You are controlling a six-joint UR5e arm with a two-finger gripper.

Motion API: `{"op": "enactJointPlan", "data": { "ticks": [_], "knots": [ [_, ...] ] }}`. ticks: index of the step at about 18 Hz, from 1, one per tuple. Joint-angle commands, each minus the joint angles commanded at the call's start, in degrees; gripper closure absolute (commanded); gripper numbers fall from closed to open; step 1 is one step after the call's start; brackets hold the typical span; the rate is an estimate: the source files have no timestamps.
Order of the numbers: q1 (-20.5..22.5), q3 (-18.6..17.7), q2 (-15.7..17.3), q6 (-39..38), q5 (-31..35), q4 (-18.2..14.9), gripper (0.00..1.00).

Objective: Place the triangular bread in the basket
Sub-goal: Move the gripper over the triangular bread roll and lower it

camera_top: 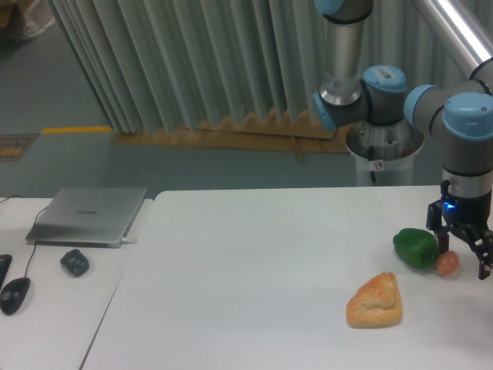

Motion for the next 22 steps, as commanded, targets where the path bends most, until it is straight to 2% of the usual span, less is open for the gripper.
{"op": "enactJointPlan", "data": {
  "ticks": [2, 4, 6, 10, 13, 16, 20, 22],
  "knots": [
    [-0.09, -0.09, -0.09, -0.44, 0.09, 0.18, 0.00],
    [-0.17, 0.96, -0.61, -4.02, 0.87, -0.09, 0.00],
    [-2.71, 0.61, -1.31, -7.02, 5.33, 0.35, 0.00],
    [-5.53, 0.88, -2.81, -8.43, 6.50, 0.53, 0.00],
    [-6.76, 1.14, -2.99, -14.75, 6.33, 0.61, 0.00],
    [-8.69, 1.84, -3.69, -17.82, 6.59, 0.70, 0.00],
    [-12.03, 1.49, -4.22, -29.77, 6.59, 0.88, 0.00],
    [-13.09, 0.97, -5.09, -30.93, 6.77, 2.10, 0.00]
  ]
}}
